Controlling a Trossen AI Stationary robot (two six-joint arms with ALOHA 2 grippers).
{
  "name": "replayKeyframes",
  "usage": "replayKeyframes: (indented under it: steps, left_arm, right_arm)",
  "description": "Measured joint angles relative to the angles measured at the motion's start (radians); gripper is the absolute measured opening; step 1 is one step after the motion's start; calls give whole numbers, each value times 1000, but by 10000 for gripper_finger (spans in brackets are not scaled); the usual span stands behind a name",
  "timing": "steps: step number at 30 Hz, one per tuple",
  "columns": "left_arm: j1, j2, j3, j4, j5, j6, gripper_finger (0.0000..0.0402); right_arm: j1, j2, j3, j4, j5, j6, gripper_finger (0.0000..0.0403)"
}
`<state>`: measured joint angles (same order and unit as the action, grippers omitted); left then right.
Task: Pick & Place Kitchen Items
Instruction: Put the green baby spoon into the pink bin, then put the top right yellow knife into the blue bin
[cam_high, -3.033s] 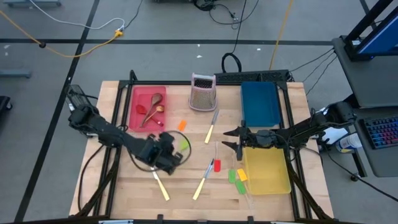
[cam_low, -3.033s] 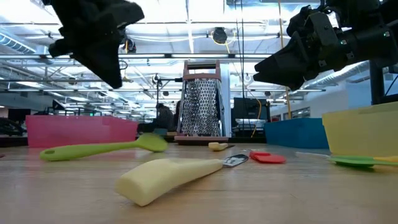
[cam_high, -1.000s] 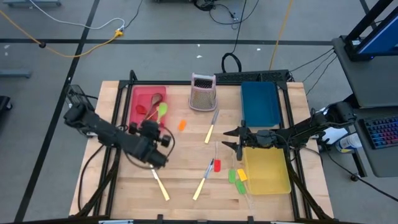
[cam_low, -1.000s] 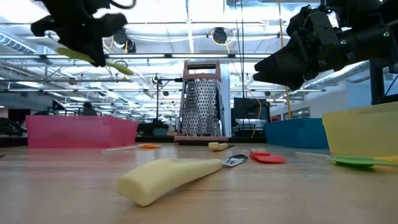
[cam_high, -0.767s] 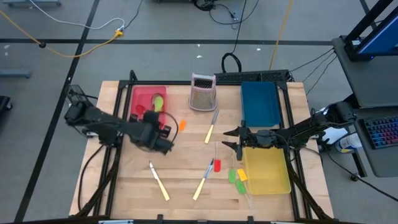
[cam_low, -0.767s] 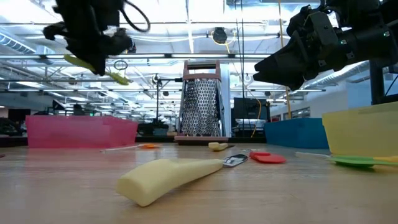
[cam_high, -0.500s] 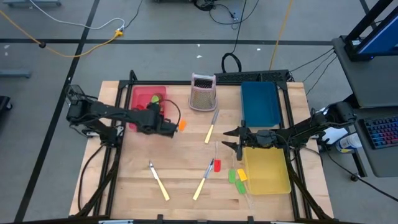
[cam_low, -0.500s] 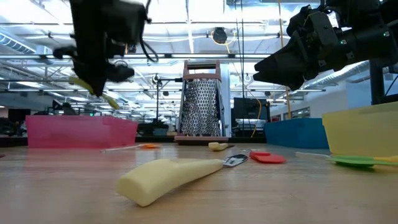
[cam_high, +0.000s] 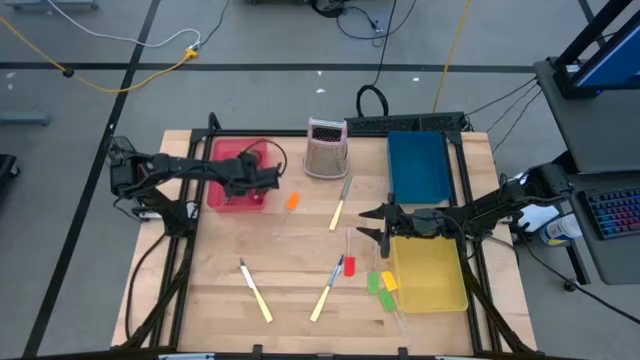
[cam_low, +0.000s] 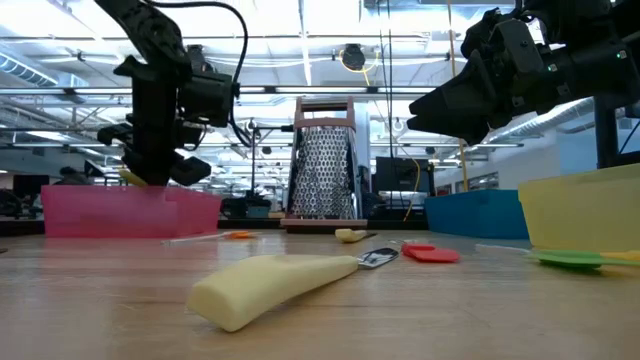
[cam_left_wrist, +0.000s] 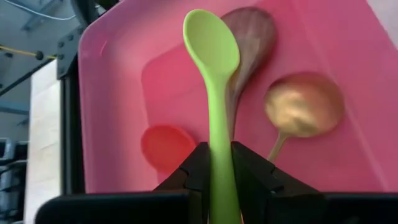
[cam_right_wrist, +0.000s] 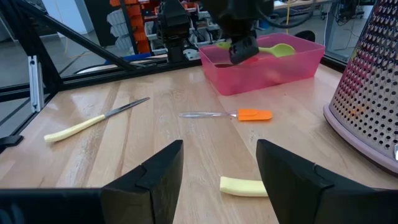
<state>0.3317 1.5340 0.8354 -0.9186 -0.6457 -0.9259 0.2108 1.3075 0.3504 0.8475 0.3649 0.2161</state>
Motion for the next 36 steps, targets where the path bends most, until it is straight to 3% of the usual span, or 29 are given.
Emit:
replayKeyframes:
  steps: [7, 12, 21, 29, 36]
  left_arm:
    - [22, -2, -51, 150, 17, 60, 69]
    - [21, -2, -55, 154, 27, 65, 101]
    - [21, -18, -30, 100, 195, 118, 130]
    - [-50, -182, 37, 121, 79, 143, 131]
    - [-236, -325, 41, 167, 34, 220, 131]
  right_arm:
    - [0, 0, 0, 0, 0, 0, 196]
    - [0, 0, 0, -3, 0, 0, 196]
    - [0, 0, 0, -3, 0, 0, 196]
    - [0, 0, 0, -33, -2, 26, 196]
    - [34, 5, -28, -94, -3, 251, 196]
